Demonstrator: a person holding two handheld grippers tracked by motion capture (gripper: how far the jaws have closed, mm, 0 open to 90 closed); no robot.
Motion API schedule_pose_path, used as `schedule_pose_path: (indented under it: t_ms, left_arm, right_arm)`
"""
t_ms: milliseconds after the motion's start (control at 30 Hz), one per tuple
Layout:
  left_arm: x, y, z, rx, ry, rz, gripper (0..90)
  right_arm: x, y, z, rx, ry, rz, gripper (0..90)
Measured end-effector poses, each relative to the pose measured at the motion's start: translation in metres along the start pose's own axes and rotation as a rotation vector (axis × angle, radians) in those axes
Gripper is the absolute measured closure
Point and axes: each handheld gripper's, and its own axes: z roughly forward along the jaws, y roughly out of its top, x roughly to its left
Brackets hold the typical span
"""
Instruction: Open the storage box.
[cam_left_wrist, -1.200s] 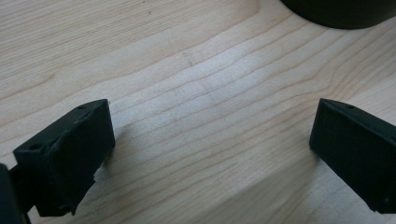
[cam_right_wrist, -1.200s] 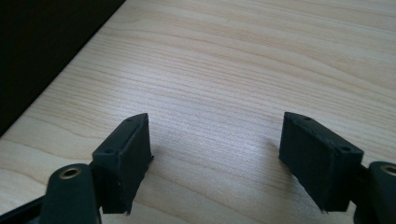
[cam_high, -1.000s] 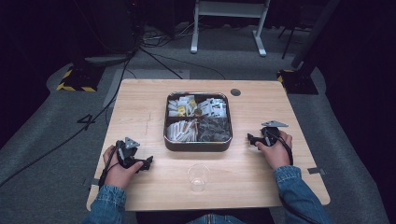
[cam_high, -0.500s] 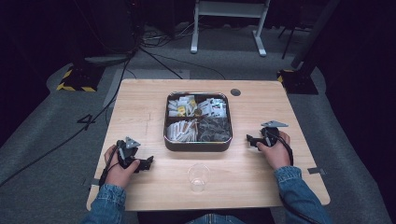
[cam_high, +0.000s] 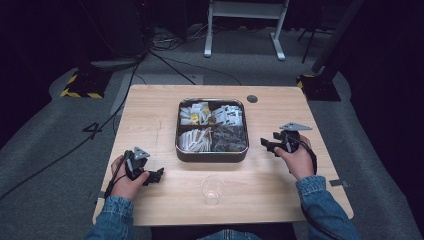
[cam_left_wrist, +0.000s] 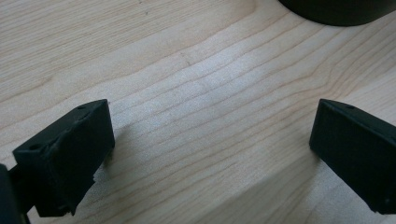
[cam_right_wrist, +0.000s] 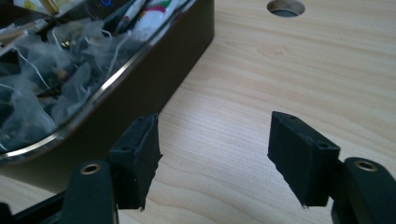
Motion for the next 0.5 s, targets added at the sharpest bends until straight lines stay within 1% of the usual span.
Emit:
schedule_pose_path:
  t_ms: [67,167,300,400,500]
  left_arm:
    - [0.000,0.000,0.000,0.000,0.000,0.000,0.4]
    - [0.000,0.000,0.000,0.000,0.001,0.000,0.3]
    - [0.000,0.000,0.000,0.000,0.002,0.000,0.3]
    - [0.000,0.000,0.000,-0.001,-0.001,0.000,0.3]
    - [0.001,0.001,0.001,-0.002,-0.006,-0.005,0.4]
  right_arm:
    - [0.004,0.007,-0.002,0.006,-0.005,-0.015,33.9]
    - [0.010,0.015,-0.004,-0.002,0.003,0.000,30.2]
    - [0.014,0.019,-0.004,0.001,0.003,0.005,29.0]
    - [0.020,0.027,-0.004,-0.007,0.027,-0.009,28.9]
    - [0.026,0.037,-0.001,-0.019,0.061,-0.025,28.7]
